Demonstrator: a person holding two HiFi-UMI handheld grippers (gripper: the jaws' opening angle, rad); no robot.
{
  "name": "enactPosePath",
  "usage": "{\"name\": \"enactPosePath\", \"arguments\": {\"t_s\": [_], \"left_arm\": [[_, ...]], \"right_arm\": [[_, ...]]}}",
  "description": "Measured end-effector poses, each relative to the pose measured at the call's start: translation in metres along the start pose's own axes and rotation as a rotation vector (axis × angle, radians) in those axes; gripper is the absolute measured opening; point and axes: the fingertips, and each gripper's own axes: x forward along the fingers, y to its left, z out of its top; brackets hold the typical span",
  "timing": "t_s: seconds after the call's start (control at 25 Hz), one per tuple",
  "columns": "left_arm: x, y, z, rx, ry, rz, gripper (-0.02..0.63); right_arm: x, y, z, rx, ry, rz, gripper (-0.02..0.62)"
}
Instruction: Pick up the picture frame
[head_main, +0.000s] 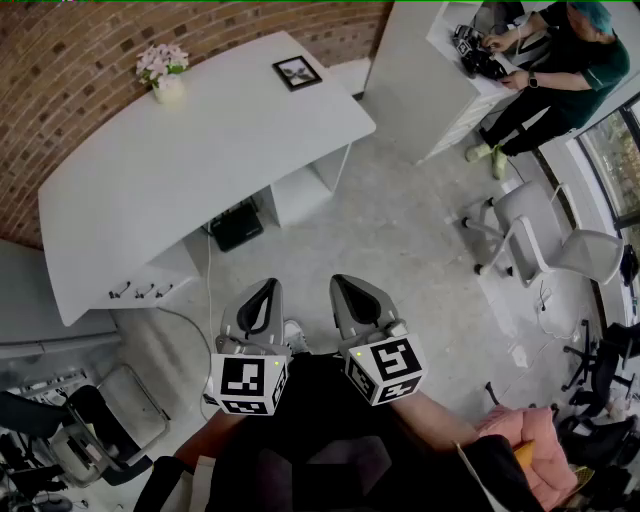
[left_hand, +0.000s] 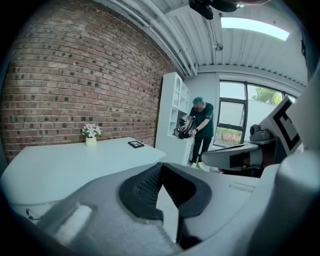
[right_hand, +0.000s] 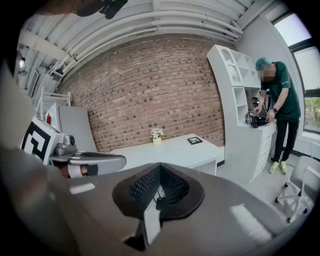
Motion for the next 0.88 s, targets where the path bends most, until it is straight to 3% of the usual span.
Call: {"name": "enactPosePath", "arguments": {"t_s": [0.52,0.88], "left_arm": [[-0.001,0.003,0.005,0.005,-0.013,-0.012,-0.002],[-0.008,0.006,0.010,-0.014,-0.036,-0.025,-0.002]], "right_arm": [[0.002,0.010,0.008,-0.034,-0.012,0.015,0.002],[-0.005,-0.005,0.015,0.035,-0.039,-0.066,0.002]]}}
